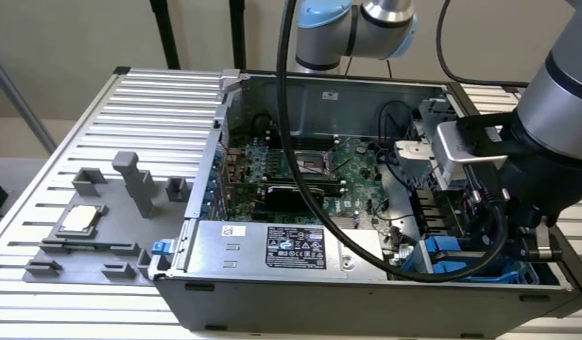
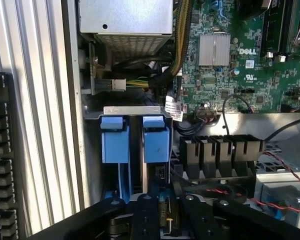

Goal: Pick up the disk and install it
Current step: 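Insert the second disk wire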

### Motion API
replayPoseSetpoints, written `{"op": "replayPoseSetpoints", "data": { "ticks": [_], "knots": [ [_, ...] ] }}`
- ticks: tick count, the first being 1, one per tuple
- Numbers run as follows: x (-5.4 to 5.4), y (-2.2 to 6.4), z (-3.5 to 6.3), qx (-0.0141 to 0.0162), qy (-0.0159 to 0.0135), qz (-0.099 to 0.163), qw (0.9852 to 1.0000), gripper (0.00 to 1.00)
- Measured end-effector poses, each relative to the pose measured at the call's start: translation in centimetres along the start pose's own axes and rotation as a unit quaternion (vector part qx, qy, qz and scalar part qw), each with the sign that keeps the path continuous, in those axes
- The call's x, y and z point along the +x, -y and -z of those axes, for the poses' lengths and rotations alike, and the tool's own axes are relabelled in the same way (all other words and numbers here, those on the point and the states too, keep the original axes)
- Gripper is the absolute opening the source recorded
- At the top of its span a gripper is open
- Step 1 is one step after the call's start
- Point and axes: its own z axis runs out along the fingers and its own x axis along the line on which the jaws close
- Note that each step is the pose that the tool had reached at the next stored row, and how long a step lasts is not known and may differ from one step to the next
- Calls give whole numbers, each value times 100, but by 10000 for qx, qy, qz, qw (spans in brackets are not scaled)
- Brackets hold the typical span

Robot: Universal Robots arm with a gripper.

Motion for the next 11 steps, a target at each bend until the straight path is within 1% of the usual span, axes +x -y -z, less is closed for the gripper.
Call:
{"op": "replayPoseSetpoints", "data": {
  "ticks": [3, 5, 8, 11],
  "knots": [
    [-5, -10, 82, 2, 29, -4, 10000, 100],
    [-8, -33, 124, 8, 48, -6, 10000, 100],
    [-8, -94, 160, 34, 65, -6, 10000, 100],
    [-7, -152, 177, 64, 74, -5, 10000, 100]
  ]
}}
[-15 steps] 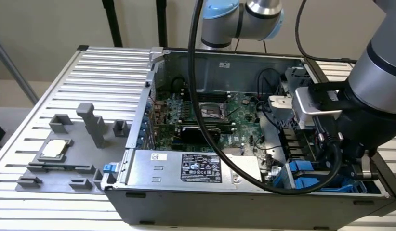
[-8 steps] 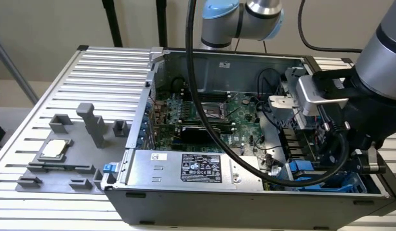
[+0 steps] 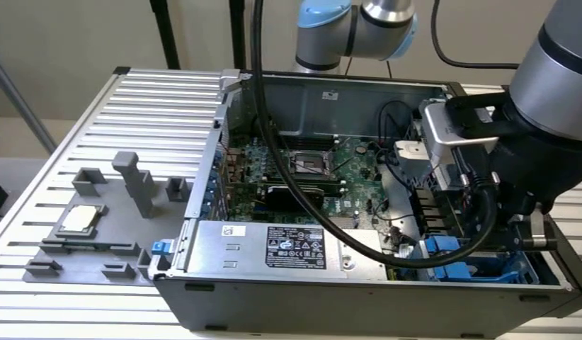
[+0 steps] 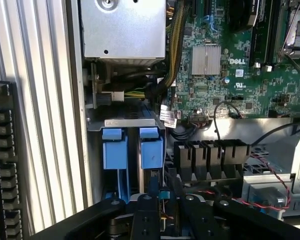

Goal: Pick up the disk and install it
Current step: 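Insert the second disk wire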

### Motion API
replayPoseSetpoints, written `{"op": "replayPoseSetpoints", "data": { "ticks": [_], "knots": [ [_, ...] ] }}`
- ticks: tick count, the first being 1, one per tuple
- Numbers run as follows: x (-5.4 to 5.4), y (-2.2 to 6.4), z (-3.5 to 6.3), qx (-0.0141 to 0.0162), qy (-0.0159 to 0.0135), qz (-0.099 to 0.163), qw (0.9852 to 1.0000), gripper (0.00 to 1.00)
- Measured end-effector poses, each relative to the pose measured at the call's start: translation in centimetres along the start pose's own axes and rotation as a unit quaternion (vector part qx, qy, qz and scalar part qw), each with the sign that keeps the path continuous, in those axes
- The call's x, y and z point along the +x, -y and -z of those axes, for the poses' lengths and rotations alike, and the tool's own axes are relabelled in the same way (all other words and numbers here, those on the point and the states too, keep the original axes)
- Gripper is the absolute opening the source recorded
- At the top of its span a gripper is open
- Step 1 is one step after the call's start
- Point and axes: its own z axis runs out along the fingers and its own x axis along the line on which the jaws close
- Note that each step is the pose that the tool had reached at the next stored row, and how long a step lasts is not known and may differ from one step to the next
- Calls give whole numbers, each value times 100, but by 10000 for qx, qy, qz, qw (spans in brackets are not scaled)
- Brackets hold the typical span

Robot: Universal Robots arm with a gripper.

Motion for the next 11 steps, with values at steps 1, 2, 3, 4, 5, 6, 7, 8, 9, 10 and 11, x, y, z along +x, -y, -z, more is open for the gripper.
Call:
{"op": "replayPoseSetpoints", "data": {
  "ticks": [1, 2, 3, 4, 5, 6, 7, 8, 9, 10, 11],
  "knots": [
    [0, -12, 4, 6, 2, 1, 10000, 100],
    [1, -20, 4, 11, 5, 1, 10000, 100],
    [1, -24, 6, 14, 5, 0, 10000, 100],
    [1, -24, 6, 15, 5, 1, 10000, 100],
    [0, -24, 6, 15, 7, 1, 10000, 100],
    [0, -24, 7, 15, 8, 1, 10000, 100],
    [0, -24, 6, 15, 8, 1, 10000, 100],
    [1, -24, 6, 15, 8, 1, 10000, 100],
    [1, -24, 6, 15, 8, 1, 10000, 100],
    [1, -24, 6, 15, 8, 1, 10000, 100],
    [1, -24, 6, 15, 8, 1, 10000, 100]
  ]
}}
